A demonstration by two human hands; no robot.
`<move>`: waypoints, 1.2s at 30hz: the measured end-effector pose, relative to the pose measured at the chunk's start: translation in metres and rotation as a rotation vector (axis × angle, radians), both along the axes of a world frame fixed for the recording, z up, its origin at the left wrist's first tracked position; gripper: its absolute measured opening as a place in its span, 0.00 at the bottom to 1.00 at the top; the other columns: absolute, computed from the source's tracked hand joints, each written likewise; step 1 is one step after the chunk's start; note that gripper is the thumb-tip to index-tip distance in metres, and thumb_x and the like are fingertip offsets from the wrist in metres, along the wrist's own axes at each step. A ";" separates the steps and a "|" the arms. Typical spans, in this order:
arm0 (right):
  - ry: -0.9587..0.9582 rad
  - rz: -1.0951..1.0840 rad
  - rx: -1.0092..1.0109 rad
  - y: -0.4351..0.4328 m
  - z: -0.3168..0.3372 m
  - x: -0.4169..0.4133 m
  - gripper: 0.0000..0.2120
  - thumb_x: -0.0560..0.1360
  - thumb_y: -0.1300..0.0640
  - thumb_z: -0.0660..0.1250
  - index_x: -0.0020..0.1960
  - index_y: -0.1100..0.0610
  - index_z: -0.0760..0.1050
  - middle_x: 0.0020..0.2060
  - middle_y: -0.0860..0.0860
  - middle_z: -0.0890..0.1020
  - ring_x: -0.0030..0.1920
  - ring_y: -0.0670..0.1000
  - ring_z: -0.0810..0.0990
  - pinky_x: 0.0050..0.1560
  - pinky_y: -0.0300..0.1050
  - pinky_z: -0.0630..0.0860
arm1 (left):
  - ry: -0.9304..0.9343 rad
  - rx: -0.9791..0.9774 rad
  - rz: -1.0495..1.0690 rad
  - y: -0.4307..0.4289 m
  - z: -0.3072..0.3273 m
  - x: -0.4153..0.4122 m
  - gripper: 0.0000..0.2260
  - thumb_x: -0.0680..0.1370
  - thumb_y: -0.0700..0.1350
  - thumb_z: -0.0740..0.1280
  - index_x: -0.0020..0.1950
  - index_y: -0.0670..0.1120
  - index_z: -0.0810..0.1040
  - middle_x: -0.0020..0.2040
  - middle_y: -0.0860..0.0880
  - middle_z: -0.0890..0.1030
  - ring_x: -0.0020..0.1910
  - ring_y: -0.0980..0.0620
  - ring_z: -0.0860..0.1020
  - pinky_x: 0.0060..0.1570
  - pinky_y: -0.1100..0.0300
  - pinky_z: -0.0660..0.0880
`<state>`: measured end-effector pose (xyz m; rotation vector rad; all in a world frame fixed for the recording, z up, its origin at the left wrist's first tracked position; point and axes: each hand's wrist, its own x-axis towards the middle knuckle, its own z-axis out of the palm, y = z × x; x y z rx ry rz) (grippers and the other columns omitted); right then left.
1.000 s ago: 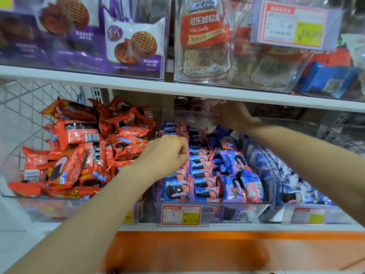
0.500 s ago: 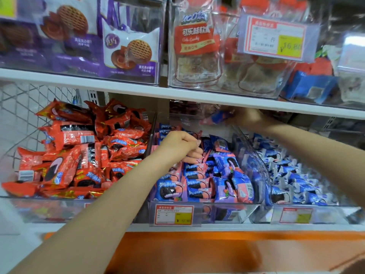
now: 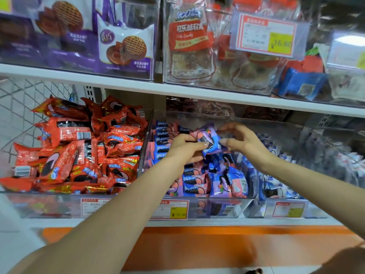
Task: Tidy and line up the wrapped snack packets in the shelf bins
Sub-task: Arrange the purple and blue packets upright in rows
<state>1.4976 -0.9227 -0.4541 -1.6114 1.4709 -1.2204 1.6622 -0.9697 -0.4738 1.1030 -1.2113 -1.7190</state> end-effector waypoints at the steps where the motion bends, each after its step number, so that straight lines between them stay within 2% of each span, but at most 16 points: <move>1: -0.052 -0.020 0.040 -0.004 0.001 0.002 0.11 0.75 0.65 0.66 0.55 0.56 0.73 0.43 0.48 0.80 0.37 0.42 0.80 0.36 0.32 0.75 | -0.036 -0.058 -0.002 0.000 0.001 0.001 0.10 0.74 0.37 0.70 0.52 0.42 0.72 0.49 0.44 0.77 0.45 0.50 0.77 0.43 0.60 0.79; 4: -0.074 0.013 0.118 -0.017 0.005 0.004 0.20 0.73 0.62 0.68 0.63 0.51 0.69 0.39 0.47 0.82 0.33 0.42 0.80 0.35 0.34 0.76 | -0.176 -0.255 -0.071 0.002 0.005 0.007 0.11 0.74 0.38 0.70 0.54 0.45 0.73 0.44 0.48 0.77 0.43 0.51 0.76 0.43 0.62 0.74; 6: 0.006 0.060 0.155 -0.025 0.009 0.003 0.23 0.72 0.65 0.70 0.64 0.52 0.69 0.43 0.50 0.82 0.36 0.42 0.81 0.36 0.33 0.75 | -0.233 -0.345 -0.104 0.001 0.005 0.011 0.11 0.75 0.38 0.69 0.54 0.46 0.74 0.40 0.49 0.76 0.40 0.53 0.76 0.42 0.62 0.72; 8: 0.128 0.070 0.207 -0.035 0.012 0.000 0.19 0.69 0.62 0.72 0.58 0.51 0.75 0.48 0.50 0.83 0.43 0.44 0.82 0.43 0.34 0.77 | -0.271 -0.405 -0.062 -0.003 0.004 0.015 0.10 0.75 0.37 0.68 0.56 0.44 0.75 0.41 0.49 0.77 0.42 0.52 0.76 0.42 0.61 0.72; 10: 0.190 -0.002 0.177 -0.047 0.017 -0.005 0.15 0.66 0.61 0.74 0.50 0.50 0.78 0.45 0.48 0.83 0.42 0.43 0.81 0.47 0.38 0.77 | -0.372 -0.499 0.066 -0.010 0.007 0.022 0.10 0.76 0.40 0.68 0.56 0.42 0.76 0.42 0.50 0.78 0.42 0.52 0.76 0.42 0.61 0.71; 13: 0.250 -0.164 0.100 -0.070 0.027 -0.013 0.11 0.67 0.67 0.74 0.38 0.53 0.75 0.30 0.46 0.80 0.32 0.40 0.78 0.34 0.34 0.75 | -0.564 -0.651 0.223 -0.018 0.015 0.041 0.08 0.77 0.44 0.67 0.53 0.43 0.78 0.43 0.50 0.77 0.45 0.52 0.75 0.48 0.60 0.72; 16: 0.269 -0.186 0.141 -0.094 0.029 -0.015 0.14 0.70 0.70 0.69 0.32 0.56 0.70 0.27 0.50 0.74 0.29 0.42 0.74 0.29 0.34 0.72 | -0.613 -0.680 0.247 -0.021 0.017 0.056 0.06 0.77 0.43 0.65 0.51 0.42 0.79 0.43 0.50 0.77 0.46 0.52 0.74 0.49 0.60 0.71; 18: 0.328 -0.144 0.149 -0.106 0.024 -0.011 0.08 0.70 0.66 0.70 0.39 0.55 0.75 0.29 0.50 0.77 0.29 0.41 0.77 0.32 0.34 0.72 | -0.647 -0.691 0.243 -0.021 0.016 0.060 0.05 0.77 0.41 0.65 0.49 0.43 0.79 0.43 0.50 0.77 0.44 0.52 0.74 0.47 0.61 0.70; 20: 0.413 -0.118 0.112 -0.114 0.018 -0.001 0.09 0.71 0.63 0.71 0.48 0.53 0.77 0.28 0.43 0.79 0.25 0.36 0.76 0.29 0.29 0.70 | -0.672 -0.704 0.234 -0.020 0.017 0.062 0.03 0.78 0.41 0.64 0.48 0.45 0.78 0.44 0.50 0.77 0.44 0.52 0.74 0.48 0.59 0.72; 22: 0.443 -0.097 0.107 -0.120 0.009 0.009 0.06 0.70 0.64 0.72 0.47 0.57 0.79 0.27 0.43 0.80 0.27 0.39 0.77 0.30 0.32 0.72 | -0.697 -0.715 0.220 -0.018 0.017 0.063 0.03 0.77 0.42 0.64 0.46 0.47 0.77 0.44 0.51 0.77 0.46 0.50 0.75 0.50 0.55 0.74; 23: 0.484 -0.087 0.106 -0.123 0.004 0.012 0.06 0.70 0.64 0.73 0.47 0.60 0.80 0.31 0.46 0.81 0.31 0.42 0.78 0.34 0.36 0.72 | -0.708 -0.720 0.213 -0.016 0.017 0.063 0.03 0.77 0.42 0.64 0.45 0.47 0.76 0.44 0.51 0.77 0.47 0.50 0.76 0.50 0.54 0.74; 27: 0.717 -0.057 0.198 -0.130 -0.015 0.019 0.02 0.71 0.63 0.70 0.44 0.59 0.80 0.41 0.53 0.82 0.39 0.46 0.79 0.37 0.33 0.71 | -0.685 -0.713 0.199 -0.014 0.019 0.066 0.04 0.78 0.41 0.64 0.44 0.47 0.76 0.44 0.51 0.77 0.45 0.50 0.75 0.50 0.55 0.74; 29: 0.753 -0.050 0.219 -0.133 -0.023 0.020 0.06 0.70 0.63 0.72 0.47 0.61 0.79 0.44 0.54 0.81 0.46 0.51 0.80 0.38 0.37 0.70 | -0.664 -0.696 0.200 -0.015 0.019 0.067 0.03 0.78 0.41 0.64 0.45 0.47 0.77 0.44 0.51 0.78 0.44 0.51 0.75 0.50 0.56 0.74; 32: 0.777 0.000 0.259 -0.135 -0.027 0.021 0.18 0.67 0.61 0.76 0.55 0.62 0.76 0.48 0.51 0.77 0.48 0.49 0.75 0.40 0.36 0.68 | -0.671 -0.695 0.196 -0.016 0.018 0.068 0.04 0.78 0.41 0.64 0.45 0.46 0.77 0.44 0.51 0.78 0.45 0.50 0.76 0.50 0.56 0.74; 35: 0.747 -0.027 0.222 -0.140 -0.029 0.019 0.18 0.67 0.63 0.75 0.55 0.61 0.77 0.47 0.50 0.77 0.47 0.49 0.76 0.35 0.28 0.68 | -0.679 -0.698 0.195 -0.017 0.018 0.067 0.04 0.78 0.41 0.64 0.45 0.46 0.77 0.44 0.51 0.79 0.46 0.50 0.76 0.49 0.56 0.75; 36: 0.748 -0.060 0.194 -0.142 -0.029 0.019 0.16 0.67 0.63 0.75 0.54 0.59 0.78 0.48 0.50 0.78 0.48 0.49 0.76 0.38 0.29 0.70 | -0.682 -0.697 0.195 -0.017 0.018 0.067 0.04 0.78 0.41 0.64 0.45 0.46 0.78 0.44 0.51 0.79 0.46 0.50 0.76 0.49 0.56 0.75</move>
